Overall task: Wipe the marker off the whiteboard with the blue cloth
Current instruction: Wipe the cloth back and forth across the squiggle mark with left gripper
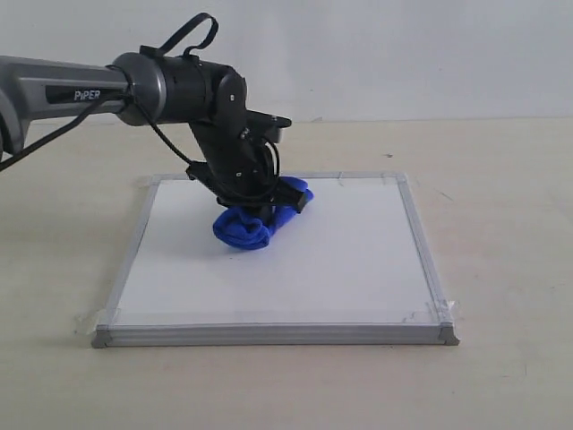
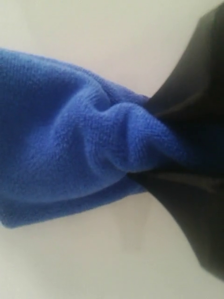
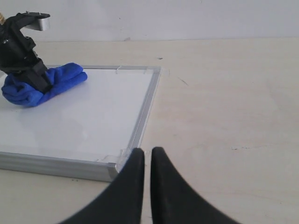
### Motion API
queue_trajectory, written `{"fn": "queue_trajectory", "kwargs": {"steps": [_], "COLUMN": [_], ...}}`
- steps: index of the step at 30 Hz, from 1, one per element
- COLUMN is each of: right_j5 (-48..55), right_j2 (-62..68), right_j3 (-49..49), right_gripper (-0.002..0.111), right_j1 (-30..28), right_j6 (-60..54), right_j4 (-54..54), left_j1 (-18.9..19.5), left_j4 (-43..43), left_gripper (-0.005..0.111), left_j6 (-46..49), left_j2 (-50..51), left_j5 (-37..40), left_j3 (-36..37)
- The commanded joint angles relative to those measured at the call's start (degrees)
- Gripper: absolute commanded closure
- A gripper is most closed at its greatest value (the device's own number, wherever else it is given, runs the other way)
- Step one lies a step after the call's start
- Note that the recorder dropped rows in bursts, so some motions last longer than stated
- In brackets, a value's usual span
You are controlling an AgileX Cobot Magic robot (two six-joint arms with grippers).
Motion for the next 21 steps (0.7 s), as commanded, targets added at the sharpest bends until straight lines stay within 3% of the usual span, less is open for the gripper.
{"fn": "queue_trajectory", "kwargs": {"steps": [1, 7, 14, 21], "right_j5": [-0.28, -0.28, -0.28, -0.28], "right_j2": [-0.24, -0.24, -0.24, -0.24], "right_j3": [-0.06, -0.06, -0.06, -0.06], "right_gripper": [0.107, 0.107, 0.107, 0.107], "right_j1": [-0.13, -0.13, -0.13, -0.13], "right_j6": [0.13, 0.13, 0.13, 0.13], "right_j4": [-0.06, -0.06, -0.06, -0.06], "left_j1": [-1.22, -7.88, -12.56, -13.65], "left_j4": [0.91, 0.44, 0.08, 1.78], "left_gripper": [0.102, 0.102, 0.102, 0.102], "left_j6": [-1.16, -0.98, -1.29, -8.96], "left_j2": [-2.76, -5.25, -5.26, -5.93], "left_j5": [0.33, -3.75, -3.52, -6.90], "left_j3": [2.10, 3.00, 3.00, 3.00]}}
